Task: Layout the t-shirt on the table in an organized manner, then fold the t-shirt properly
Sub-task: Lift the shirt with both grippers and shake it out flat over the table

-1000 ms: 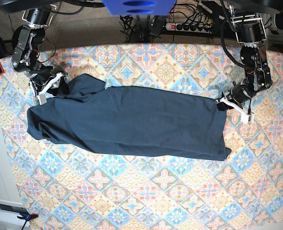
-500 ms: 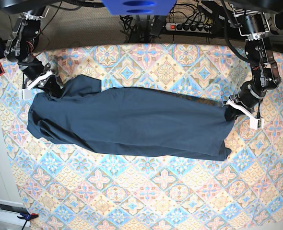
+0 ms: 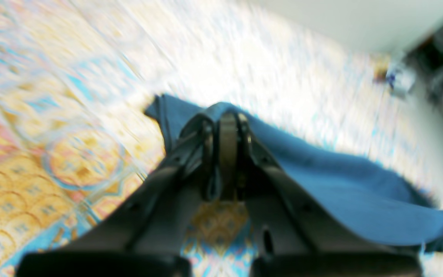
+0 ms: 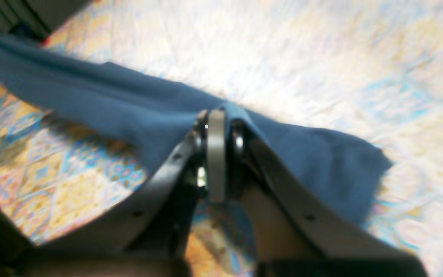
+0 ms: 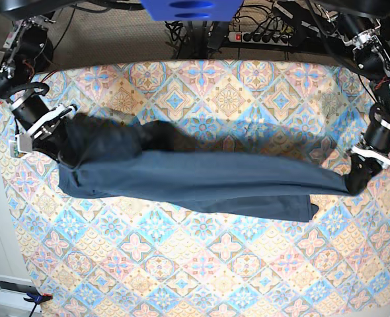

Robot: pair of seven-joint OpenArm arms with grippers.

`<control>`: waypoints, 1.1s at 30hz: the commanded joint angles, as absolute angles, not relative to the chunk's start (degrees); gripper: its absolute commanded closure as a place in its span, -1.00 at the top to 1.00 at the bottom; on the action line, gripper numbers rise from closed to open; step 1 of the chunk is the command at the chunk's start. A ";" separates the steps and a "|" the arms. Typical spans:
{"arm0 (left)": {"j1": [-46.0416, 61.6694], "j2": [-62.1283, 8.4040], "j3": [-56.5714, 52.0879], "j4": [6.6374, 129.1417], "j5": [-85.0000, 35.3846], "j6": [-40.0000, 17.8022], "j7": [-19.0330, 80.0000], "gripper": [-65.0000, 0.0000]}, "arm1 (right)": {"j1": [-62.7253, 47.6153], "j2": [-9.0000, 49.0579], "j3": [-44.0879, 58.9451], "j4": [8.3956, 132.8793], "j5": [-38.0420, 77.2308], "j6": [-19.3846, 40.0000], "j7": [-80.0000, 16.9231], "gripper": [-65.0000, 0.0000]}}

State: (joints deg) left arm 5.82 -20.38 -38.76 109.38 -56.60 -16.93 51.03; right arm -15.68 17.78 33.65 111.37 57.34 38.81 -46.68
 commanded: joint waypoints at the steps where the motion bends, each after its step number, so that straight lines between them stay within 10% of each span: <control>1: 4.00 -21.41 -40.57 110.37 -58.77 -17.27 49.19 -1.00 | -15.25 18.59 34.68 112.22 58.51 38.90 -45.49 -1.00; 33: -48.75 -19.03 -33.80 77.23 -39.96 -17.27 54.99 -1.00 | 48.75 31.43 15.60 58.95 61.67 38.90 -45.14 -1.00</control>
State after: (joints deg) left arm -46.54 -17.93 -33.71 76.25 -39.16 -17.32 57.12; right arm 46.11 30.06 15.22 57.80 59.96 38.83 -47.70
